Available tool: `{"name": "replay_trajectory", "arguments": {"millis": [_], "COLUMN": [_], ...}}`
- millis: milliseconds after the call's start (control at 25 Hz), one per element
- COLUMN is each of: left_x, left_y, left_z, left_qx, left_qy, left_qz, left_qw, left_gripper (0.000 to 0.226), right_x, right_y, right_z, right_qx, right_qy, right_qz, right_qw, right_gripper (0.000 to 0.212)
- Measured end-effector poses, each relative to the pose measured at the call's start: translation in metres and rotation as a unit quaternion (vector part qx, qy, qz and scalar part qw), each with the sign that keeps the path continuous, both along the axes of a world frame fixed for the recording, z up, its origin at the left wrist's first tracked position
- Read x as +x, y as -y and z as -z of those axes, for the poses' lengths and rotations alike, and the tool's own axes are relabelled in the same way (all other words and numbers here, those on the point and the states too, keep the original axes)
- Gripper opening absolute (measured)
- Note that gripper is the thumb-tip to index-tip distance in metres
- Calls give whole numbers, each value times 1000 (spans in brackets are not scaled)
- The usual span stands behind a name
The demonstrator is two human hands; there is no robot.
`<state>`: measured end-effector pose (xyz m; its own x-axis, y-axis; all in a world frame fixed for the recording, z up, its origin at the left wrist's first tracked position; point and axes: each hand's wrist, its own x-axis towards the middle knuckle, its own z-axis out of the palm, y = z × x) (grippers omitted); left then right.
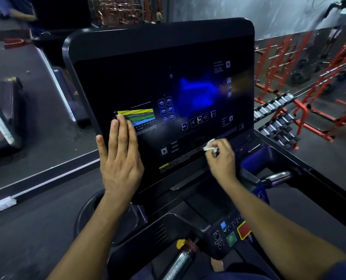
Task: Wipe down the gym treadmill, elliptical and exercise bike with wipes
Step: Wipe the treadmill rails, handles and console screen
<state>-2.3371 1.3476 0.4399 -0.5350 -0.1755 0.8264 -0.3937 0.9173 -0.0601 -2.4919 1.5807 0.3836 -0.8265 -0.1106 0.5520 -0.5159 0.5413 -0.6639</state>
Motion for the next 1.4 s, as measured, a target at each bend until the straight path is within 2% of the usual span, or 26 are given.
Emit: {"name": "replay_trajectory", "arguments": {"millis": [200,320,400,480,640,800,960,1080,1240,1400], "left_x": [0,0,0,0,4,6,-10,-33,-57,-66], "left_y": [-1,-2,-2,-2,-5,-25,-68,-85,-106,-127], "left_z": [-2,-3,-3,-2,-6,-7,5,7,21,42], "left_qx": [-2,-1,3,8,25,46,46,70,105,135], "left_qy": [-8,-11,-11,-6,11,39,98,159,215,246], "left_qz": [-2,-6,-11,-14,-13,16,96,144,197,237], "left_qw": [1000,1000,1000,1000,1000,998,990,974,951,930], "left_gripper": [58,58,58,59,62,69,73,74,73,67], "right_x": [-90,-106,-82,-39,48,19,-72,-121,-110,-79], "right_y": [-43,-40,-11,28,81,60,19,-31,-85,-126], "right_z": [-15,-31,-42,-52,-46,-55,-93,-78,-29,-9], "right_qx": [-71,-119,-125,-125,-69,-3,-57,-89,-45,-78], "right_qy": [94,127,64,-27,-91,-142,-87,0,96,104], "right_qz": [160,199,165,75,-117,-171,-51,50,4,9], "right_qw": [980,965,976,989,987,975,993,995,994,991], "right_gripper": [11,13,12,11,10,12,11,8,12,13]}}
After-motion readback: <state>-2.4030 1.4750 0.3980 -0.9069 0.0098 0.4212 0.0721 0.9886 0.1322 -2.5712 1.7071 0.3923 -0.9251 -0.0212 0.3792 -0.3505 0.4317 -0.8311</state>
